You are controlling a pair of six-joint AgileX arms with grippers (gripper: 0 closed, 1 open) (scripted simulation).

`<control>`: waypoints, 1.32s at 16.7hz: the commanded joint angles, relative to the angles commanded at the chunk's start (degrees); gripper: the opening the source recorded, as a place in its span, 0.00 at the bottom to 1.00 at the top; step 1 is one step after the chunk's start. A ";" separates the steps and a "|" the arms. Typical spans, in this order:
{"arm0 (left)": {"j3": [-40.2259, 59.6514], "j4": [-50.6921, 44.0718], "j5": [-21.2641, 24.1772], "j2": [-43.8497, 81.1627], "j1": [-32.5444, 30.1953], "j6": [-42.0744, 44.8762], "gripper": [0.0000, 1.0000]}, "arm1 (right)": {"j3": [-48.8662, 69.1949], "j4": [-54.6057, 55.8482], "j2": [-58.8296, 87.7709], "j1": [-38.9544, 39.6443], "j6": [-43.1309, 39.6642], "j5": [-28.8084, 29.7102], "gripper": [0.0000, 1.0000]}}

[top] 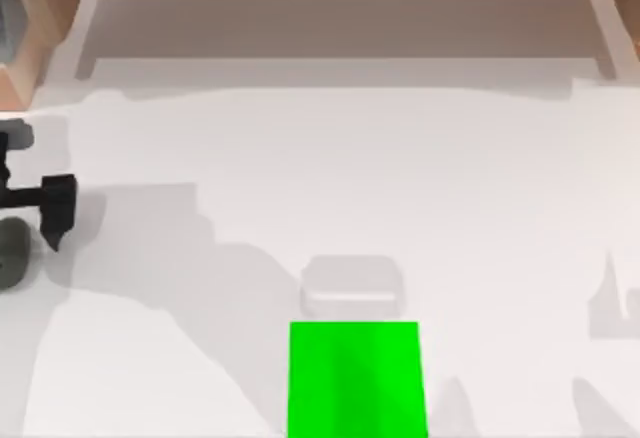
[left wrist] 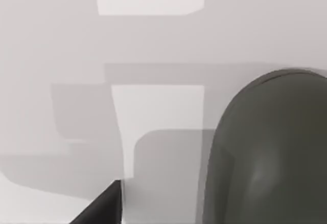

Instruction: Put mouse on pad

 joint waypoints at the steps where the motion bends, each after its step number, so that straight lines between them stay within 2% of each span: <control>1: 0.00 0.00 0.00 0.00 0.00 0.00 0.55 | 0.00 0.00 0.00 0.00 0.00 0.00 1.00; 8: 0.00 0.00 0.00 0.00 0.00 0.00 0.02 | 0.00 0.00 0.00 0.00 0.00 0.00 1.00; 16: 0.00 0.00 0.00 0.00 0.00 0.00 0.00 | 0.00 0.00 0.00 0.00 0.00 0.00 1.00; 19: 1.77 -2.08 -0.24 -2.74 0.08 -0.01 0.00 | 0.00 0.00 0.00 0.00 0.00 0.00 1.00; 22: 5.93 -8.02 -0.25 -4.41 -0.03 0.01 0.00 | 0.00 0.00 0.00 0.00 0.00 0.00 1.00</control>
